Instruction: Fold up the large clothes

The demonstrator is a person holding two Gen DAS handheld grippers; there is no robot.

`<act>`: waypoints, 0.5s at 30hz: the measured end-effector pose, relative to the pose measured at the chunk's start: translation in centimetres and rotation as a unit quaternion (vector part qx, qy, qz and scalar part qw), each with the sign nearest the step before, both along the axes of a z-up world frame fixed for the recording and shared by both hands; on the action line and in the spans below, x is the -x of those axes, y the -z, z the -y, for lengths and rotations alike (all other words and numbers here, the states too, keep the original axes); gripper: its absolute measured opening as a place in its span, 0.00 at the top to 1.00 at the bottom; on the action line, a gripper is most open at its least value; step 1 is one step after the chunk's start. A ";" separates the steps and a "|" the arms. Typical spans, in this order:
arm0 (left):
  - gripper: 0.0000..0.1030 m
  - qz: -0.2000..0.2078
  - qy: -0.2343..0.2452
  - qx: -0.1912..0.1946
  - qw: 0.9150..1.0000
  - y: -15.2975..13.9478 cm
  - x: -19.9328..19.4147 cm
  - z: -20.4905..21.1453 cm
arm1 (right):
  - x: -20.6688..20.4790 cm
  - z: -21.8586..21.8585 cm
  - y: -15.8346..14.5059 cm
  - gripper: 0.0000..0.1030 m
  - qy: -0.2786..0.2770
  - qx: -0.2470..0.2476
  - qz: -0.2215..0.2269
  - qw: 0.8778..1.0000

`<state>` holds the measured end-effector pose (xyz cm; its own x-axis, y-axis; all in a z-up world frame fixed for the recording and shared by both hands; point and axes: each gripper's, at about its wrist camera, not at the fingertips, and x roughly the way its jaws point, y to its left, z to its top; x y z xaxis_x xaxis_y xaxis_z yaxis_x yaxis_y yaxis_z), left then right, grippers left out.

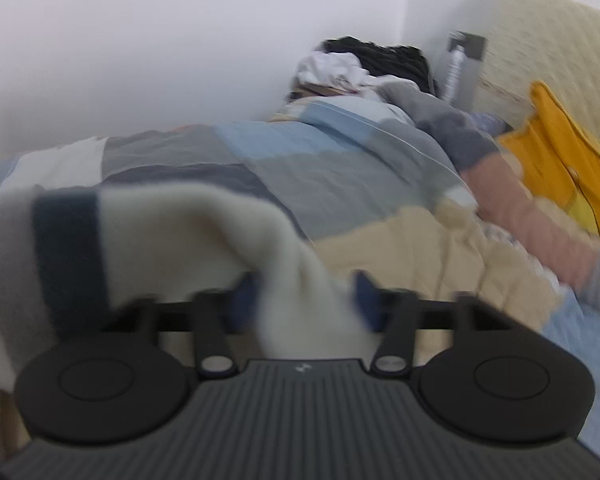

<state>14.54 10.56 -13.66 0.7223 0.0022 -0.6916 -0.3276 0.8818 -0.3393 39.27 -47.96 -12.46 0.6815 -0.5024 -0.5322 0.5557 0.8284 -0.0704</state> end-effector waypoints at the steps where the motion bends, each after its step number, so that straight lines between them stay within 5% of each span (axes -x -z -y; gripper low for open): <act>1: 0.43 -0.006 -0.016 0.027 0.999 0.4 0.4 -0.9 | 0.7 0.0 0.0 0.27 0.008 -0.006 0.008 1.000; 6: 0.43 -0.001 -0.048 0.072 0.996 0.0 2.2 -2.3 | 4.2 -0.6 -0.6 0.26 0.021 -0.052 0.024 0.998; 10: 0.43 0.013 -0.055 0.060 0.997 -0.5 2.7 -2.4 | 7.7 -2.0 -2.2 0.26 0.016 -0.084 0.041 0.996; 15: 0.39 0.039 -0.080 0.157 0.984 -1.0 4.3 -4.4 | 12.2 -4.7 -4.7 0.26 0.006 -0.133 0.053 0.990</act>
<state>10.27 14.96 -12.70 0.7813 -0.0841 -0.6185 -0.4157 0.6691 -0.6161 27.08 -43.25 -7.75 0.7357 -0.3618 -0.5726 0.5574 0.8037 0.2083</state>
